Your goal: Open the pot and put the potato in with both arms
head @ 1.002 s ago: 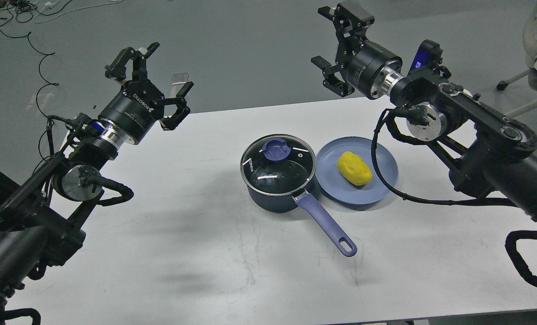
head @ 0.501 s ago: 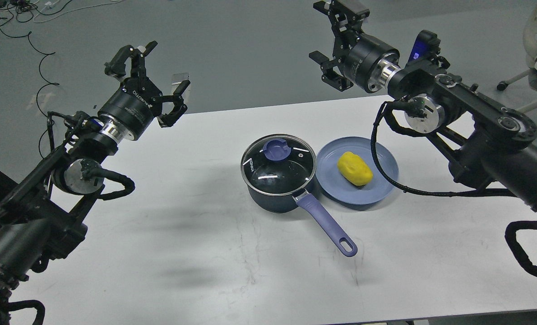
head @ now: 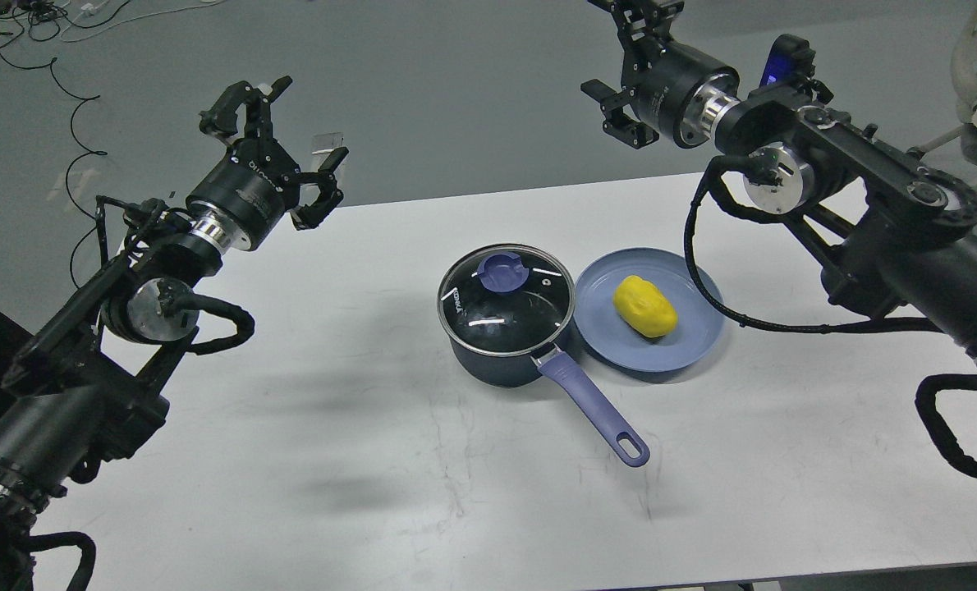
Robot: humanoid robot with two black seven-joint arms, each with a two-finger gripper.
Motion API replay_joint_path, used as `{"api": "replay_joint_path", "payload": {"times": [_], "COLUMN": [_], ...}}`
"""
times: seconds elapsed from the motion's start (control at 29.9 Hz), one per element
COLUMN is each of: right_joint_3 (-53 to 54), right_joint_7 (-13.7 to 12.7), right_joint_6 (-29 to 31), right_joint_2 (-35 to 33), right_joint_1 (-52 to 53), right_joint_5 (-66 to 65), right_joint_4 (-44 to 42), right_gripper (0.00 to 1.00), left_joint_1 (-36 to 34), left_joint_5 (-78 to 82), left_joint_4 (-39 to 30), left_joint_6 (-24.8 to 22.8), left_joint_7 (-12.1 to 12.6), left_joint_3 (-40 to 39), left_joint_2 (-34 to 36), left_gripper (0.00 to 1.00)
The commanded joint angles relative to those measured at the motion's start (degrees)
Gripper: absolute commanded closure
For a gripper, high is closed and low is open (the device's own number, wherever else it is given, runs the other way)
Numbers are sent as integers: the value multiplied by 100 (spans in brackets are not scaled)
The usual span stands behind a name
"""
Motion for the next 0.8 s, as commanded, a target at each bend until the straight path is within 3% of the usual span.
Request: {"api": "replay_joint_path", "payload": {"times": [0.0,0.17,0.3,0.57,0.77], "right_joint_3": [-7,72,239,644,653], "right_joint_7": [0,0,0,-8,18], "right_joint_6": [2,2,29,784,837], "right_joint_2": [141,-86,-429,-1211,-1511], "right_joint_1": [70,9,-114,-518,-711], "right_joint_5": [3,29,73,152,828], "right_joint_4": [-4,40,189,313,251], "right_gripper": [0,0,0,0,0], "left_joint_1": [-77,-166,-201,-420,-552], "left_joint_5": [19,10,-60,54,1043], "left_joint_4": [-4,5,-39,-66,-92], "left_joint_6": [3,29,318,521,731], "left_joint_7": [-8,-43,-95,-43,-86], "left_joint_3": [0,0,-88,-9,61], "left_joint_2": [-74,-39,-13,67,-13], "left_gripper": [2,2,2,2,2]}}
